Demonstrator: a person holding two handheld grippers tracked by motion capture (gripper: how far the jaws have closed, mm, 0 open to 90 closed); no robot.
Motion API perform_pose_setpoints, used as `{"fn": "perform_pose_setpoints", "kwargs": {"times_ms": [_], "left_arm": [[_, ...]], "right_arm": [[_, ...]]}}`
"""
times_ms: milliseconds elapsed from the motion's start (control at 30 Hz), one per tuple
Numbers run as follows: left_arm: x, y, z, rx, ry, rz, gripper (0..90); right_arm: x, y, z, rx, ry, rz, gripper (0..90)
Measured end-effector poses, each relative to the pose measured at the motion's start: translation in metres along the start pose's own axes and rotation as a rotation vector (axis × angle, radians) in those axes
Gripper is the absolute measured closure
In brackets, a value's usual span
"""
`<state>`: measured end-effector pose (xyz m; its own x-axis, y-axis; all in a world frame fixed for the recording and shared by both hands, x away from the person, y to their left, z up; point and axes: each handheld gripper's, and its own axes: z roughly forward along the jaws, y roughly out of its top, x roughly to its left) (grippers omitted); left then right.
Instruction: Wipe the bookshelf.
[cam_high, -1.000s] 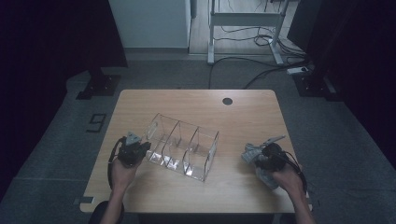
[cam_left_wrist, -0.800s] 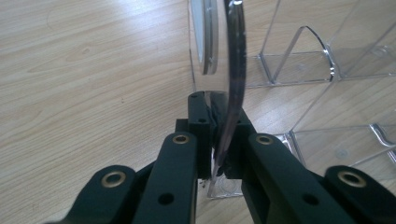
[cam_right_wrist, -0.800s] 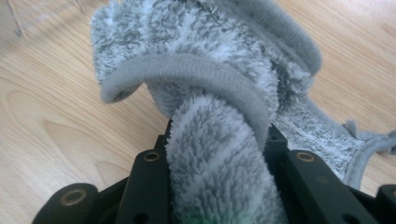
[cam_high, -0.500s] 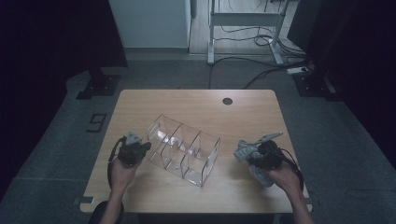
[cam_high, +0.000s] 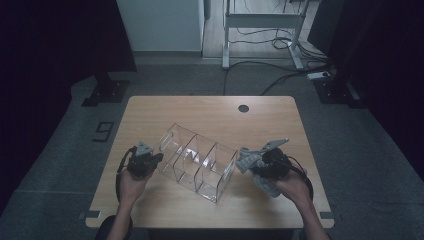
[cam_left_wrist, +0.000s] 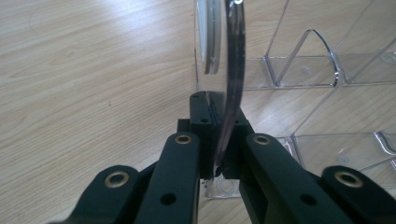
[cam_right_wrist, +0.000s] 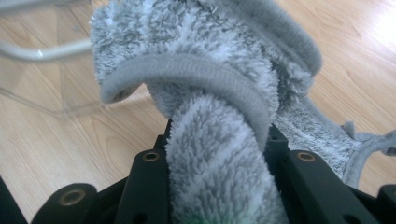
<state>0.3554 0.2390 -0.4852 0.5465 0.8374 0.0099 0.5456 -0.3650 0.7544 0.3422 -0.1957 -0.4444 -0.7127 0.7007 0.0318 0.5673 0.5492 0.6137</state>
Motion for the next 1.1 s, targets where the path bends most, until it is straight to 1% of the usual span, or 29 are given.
{"fn": "perform_pose_setpoints", "kwargs": {"times_ms": [100,233,467,633,933,967,1067,1100], "left_arm": [[-0.001,0.001,0.000,0.002,-0.008,0.009,87.1],[-0.002,0.001,0.000,0.005,-0.015,0.010,87.0],[-0.004,0.002,0.001,0.014,0.001,0.012,87.0],[-0.008,0.004,0.002,0.024,0.033,0.022,87.0],[-0.010,0.004,0.002,0.029,0.047,0.020,86.9],[-0.010,0.004,0.002,0.029,0.047,0.018,86.9],[-0.010,0.005,0.002,0.030,0.047,0.017,86.9],[-0.010,0.005,0.003,0.030,0.047,0.014,86.9]], "right_arm": [[0.004,0.006,0.003,-0.010,0.000,-0.016,63.4],[0.009,0.010,0.007,-0.020,-0.009,-0.037,63.2],[0.013,0.014,0.014,-0.037,-0.010,-0.058,63.7],[0.022,0.016,0.011,-0.037,-0.010,-0.095,63.9],[0.038,0.015,0.007,-0.036,-0.016,-0.141,63.9],[0.039,0.015,0.006,-0.036,-0.010,-0.152,63.8],[0.044,0.015,0.003,-0.037,0.000,-0.166,63.9],[0.046,0.014,0.003,-0.042,-0.002,-0.169,63.9]]}}
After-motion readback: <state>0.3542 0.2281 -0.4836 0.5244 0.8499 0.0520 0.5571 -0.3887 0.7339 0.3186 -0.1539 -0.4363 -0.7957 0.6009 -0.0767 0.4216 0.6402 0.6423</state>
